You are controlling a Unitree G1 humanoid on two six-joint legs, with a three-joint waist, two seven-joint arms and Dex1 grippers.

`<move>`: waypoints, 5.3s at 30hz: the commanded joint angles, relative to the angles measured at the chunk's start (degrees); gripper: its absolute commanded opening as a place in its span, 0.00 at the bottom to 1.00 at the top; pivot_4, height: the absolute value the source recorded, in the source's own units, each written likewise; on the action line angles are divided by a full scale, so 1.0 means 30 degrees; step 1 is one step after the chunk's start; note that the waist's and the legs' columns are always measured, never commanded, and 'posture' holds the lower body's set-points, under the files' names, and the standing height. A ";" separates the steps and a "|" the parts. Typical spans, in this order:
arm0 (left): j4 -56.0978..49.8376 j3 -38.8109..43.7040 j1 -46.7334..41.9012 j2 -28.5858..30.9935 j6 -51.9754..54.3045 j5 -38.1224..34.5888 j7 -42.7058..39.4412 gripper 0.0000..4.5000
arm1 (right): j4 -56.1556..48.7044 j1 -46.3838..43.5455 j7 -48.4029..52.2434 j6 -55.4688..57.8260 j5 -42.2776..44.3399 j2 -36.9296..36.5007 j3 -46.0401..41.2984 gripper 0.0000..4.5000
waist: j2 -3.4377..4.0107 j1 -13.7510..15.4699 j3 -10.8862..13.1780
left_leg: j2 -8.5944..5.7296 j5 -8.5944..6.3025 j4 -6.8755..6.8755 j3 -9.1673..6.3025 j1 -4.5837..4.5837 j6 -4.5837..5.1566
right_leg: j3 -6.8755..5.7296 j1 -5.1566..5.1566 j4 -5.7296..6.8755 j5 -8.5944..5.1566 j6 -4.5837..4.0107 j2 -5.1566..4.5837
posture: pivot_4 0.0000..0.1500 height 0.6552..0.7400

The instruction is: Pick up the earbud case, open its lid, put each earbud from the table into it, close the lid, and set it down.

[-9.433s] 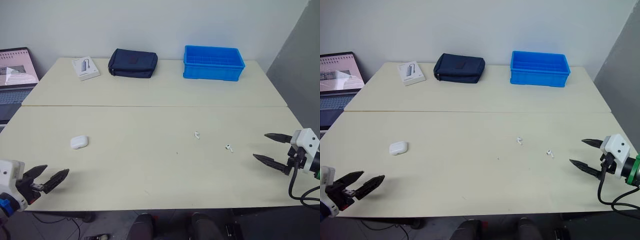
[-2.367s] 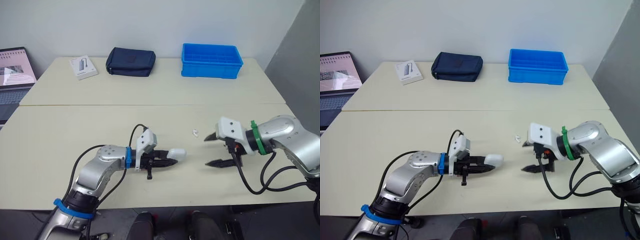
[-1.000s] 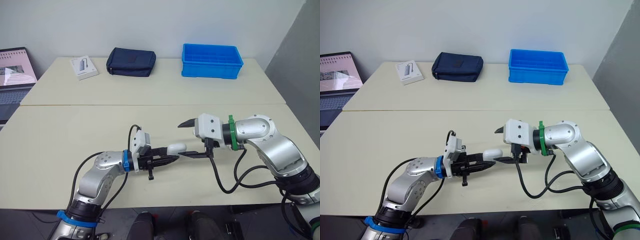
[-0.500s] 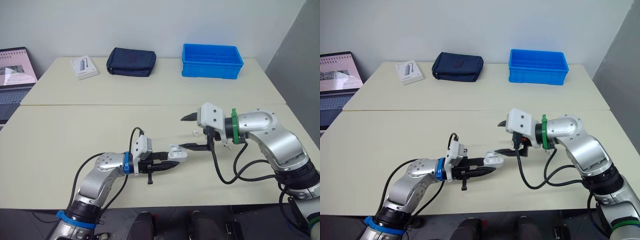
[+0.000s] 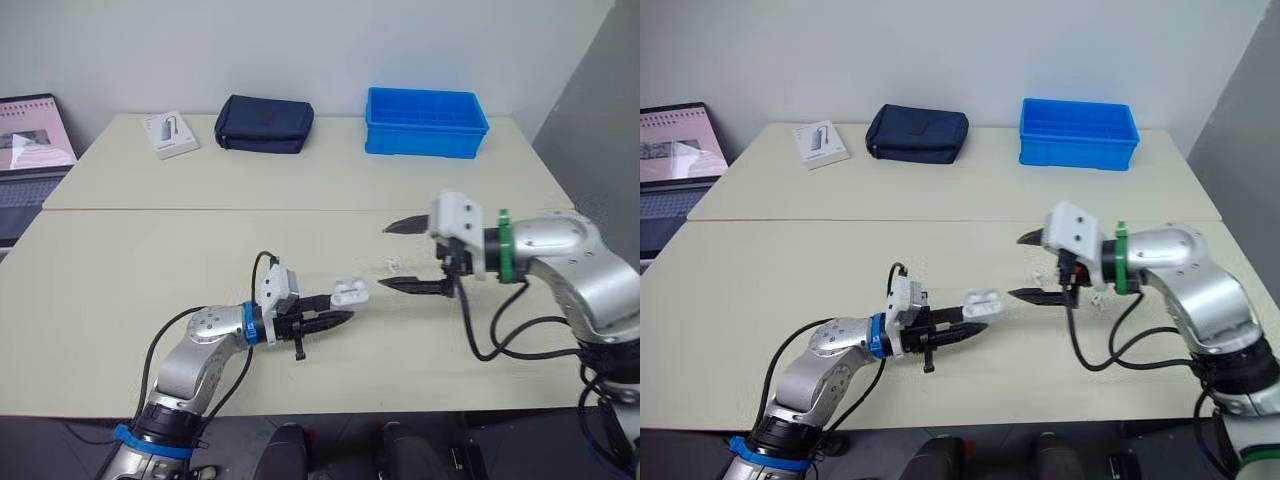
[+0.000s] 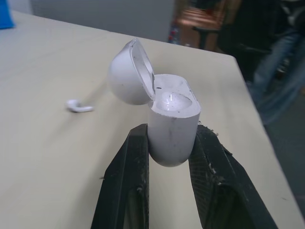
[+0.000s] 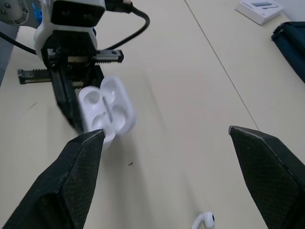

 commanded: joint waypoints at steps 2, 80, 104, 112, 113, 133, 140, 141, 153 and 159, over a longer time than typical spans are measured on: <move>-0.0234 0.1400 0.0136 -0.0932 -0.1261 0.0145 0.2199 0.17 | -0.0962 0.2558 0.0392 -0.1737 0.0606 -0.1269 -0.2994 0.96 | 0.0000 0.0040 0.0000 | -0.0003 0.0000 0.0003 0.0001 0.0001 0.0000 | 0.0000 0.0005 0.0001 -0.0001 0.0002 -0.0001 | 1.00 1.00; -0.0951 0.2239 0.1433 -0.1374 -0.1577 0.0272 0.5639 0.17 | 0.1243 0.4405 -0.4957 -0.1330 -0.3730 0.3792 0.1956 0.09 | 0.0004 -0.0007 -0.0001 | -0.0003 -0.0006 -0.0057 0.0007 0.0266 -0.0001 | -0.0001 0.0292 -0.0088 -0.0071 -0.0013 -0.0010 | 1.00 1.00; -0.3665 0.2384 0.3376 -0.0989 0.0184 0.0038 0.6242 0.17 | 0.7097 0.6376 0.6779 -1.0856 -0.5939 -0.5868 0.2656 0.09 | -0.0022 -0.0005 0.0013 | -0.0010 -0.0010 -0.0052 0.0031 0.0282 -0.0007 | -0.0003 0.0309 -0.0114 -0.0089 -0.0033 -0.0047 | 1.00 1.00; -0.3782 0.2375 0.3527 -0.1035 0.0206 0.0058 0.6405 0.17 | 0.8214 0.6258 0.6274 -1.1934 -0.6354 -0.5693 0.2471 0.62 | -0.0032 0.0000 0.0009 | -0.0018 -0.0011 -0.0046 0.0036 0.0289 -0.0008 | 0.0002 0.0324 -0.0120 -0.0090 -0.0035 -0.0064 | 1.00 1.00; -0.3771 0.2331 0.3543 -0.1058 0.0196 0.0068 0.6417 0.17 | 0.8130 0.6187 0.6237 -1.2098 -0.6198 -0.5671 0.2289 0.69 | -0.0033 0.0005 0.0009 | -0.0018 -0.0011 -0.0044 0.0038 0.0291 -0.0008 | 0.0003 0.0326 -0.0120 -0.0089 -0.0035 -0.0065 | 1.00 1.00; -0.3674 0.1641 0.3900 -0.1229 0.0309 0.0155 0.6414 0.17 | -0.3336 0.8588 0.1537 0.3894 -0.5531 -0.8053 0.0866 0.69 | -0.0021 0.0065 0.0023 | -0.0011 -0.0028 -0.0053 0.0033 0.0262 -0.0038 | -0.0008 0.0306 -0.0142 -0.0161 -0.0105 -0.0133 | 1.00 1.00; -0.3580 0.1624 0.3942 -0.1168 0.0279 0.0156 0.6390 0.17 | -0.2711 0.8510 0.0708 0.3969 -0.5568 -0.7668 0.1772 0.69 | -0.0021 0.0041 0.0023 | -0.0019 -0.0029 -0.0056 0.0062 0.0252 -0.0038 | 0.0001 0.0304 -0.0184 -0.0151 -0.0087 -0.0137 | 1.00 1.00; -0.3589 0.1621 0.3961 -0.1162 0.0282 0.0153 0.6399 0.17 | -0.2674 0.8443 0.0651 0.4038 -0.5533 -0.7614 0.1860 0.69 | -0.0022 0.0040 0.0024 | -0.0019 -0.0029 -0.0058 0.0062 0.0252 -0.0038 | 0.0001 0.0304 -0.0186 -0.0151 -0.0087 -0.0135 | 1.00 1.00; -0.3513 0.1629 0.3952 -0.1195 0.0232 0.0144 0.6430 0.17 | -0.2362 0.8652 0.0557 0.3544 -0.5921 -0.7967 0.2554 0.10 | -0.0043 0.0027 0.0018 | -0.0013 -0.0030 -0.0051 0.0060 0.0257 -0.0039 | 0.0000 0.0327 -0.0236 -0.0141 -0.0071 -0.0121 | 1.00 1.00; -0.3434 0.1658 0.3889 -0.1180 0.0214 0.0138 0.6400 0.17 | -0.2750 0.8206 0.0539 0.3323 -0.5489 -0.7767 0.1992 0.09 | -0.0047 0.0027 0.0018 | -0.0010 -0.0030 -0.0054 0.0073 0.0252 -0.0039 | 0.0008 0.0331 -0.0272 -0.0118 -0.0036 -0.0123 | 1.00 1.00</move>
